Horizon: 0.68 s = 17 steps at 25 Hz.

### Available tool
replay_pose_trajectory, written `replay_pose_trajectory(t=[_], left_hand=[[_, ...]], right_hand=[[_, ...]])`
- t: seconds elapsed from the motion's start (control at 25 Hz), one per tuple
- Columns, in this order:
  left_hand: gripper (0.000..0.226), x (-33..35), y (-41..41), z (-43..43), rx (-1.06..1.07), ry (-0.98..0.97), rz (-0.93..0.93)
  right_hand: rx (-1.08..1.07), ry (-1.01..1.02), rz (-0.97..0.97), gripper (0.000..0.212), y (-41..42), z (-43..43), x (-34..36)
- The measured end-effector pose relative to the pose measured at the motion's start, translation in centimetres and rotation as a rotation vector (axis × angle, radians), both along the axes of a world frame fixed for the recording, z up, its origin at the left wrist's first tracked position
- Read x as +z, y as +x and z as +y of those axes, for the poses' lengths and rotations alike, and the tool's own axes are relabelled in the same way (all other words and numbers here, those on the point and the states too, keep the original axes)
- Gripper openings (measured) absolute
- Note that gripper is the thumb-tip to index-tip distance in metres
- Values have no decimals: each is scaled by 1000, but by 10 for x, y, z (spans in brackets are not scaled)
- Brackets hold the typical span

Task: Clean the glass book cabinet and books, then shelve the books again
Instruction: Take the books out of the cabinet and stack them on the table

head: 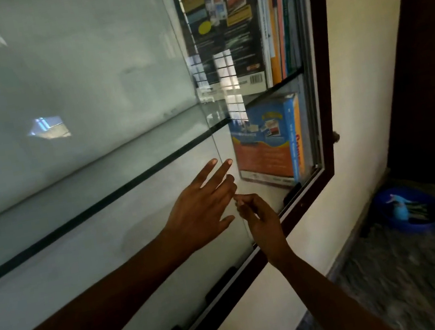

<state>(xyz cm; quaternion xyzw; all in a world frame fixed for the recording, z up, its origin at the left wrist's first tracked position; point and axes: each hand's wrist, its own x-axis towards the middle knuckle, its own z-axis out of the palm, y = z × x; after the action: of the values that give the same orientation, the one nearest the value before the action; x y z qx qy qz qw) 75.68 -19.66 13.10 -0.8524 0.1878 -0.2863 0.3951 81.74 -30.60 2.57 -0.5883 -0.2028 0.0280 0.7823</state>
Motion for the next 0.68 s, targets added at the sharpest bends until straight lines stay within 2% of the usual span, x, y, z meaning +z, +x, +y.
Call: replay_pose_trajectory(t=[0.16,0.44,0.56,0.68], left_hand=[[58,1,-47,18,52,-17,66],[49,1,-113,50,108,42,51],[45,0,-109,44,88,-23,28],[51,-1,-76,25,64,-125,-15]], right_hand=[[33,47,-25,15,-45,17,0],[105,-1,-99,17,-116,36,2],[146,-60,-102,22,-108,22,10],[31,-51,-132,25,-62,-6,20]])
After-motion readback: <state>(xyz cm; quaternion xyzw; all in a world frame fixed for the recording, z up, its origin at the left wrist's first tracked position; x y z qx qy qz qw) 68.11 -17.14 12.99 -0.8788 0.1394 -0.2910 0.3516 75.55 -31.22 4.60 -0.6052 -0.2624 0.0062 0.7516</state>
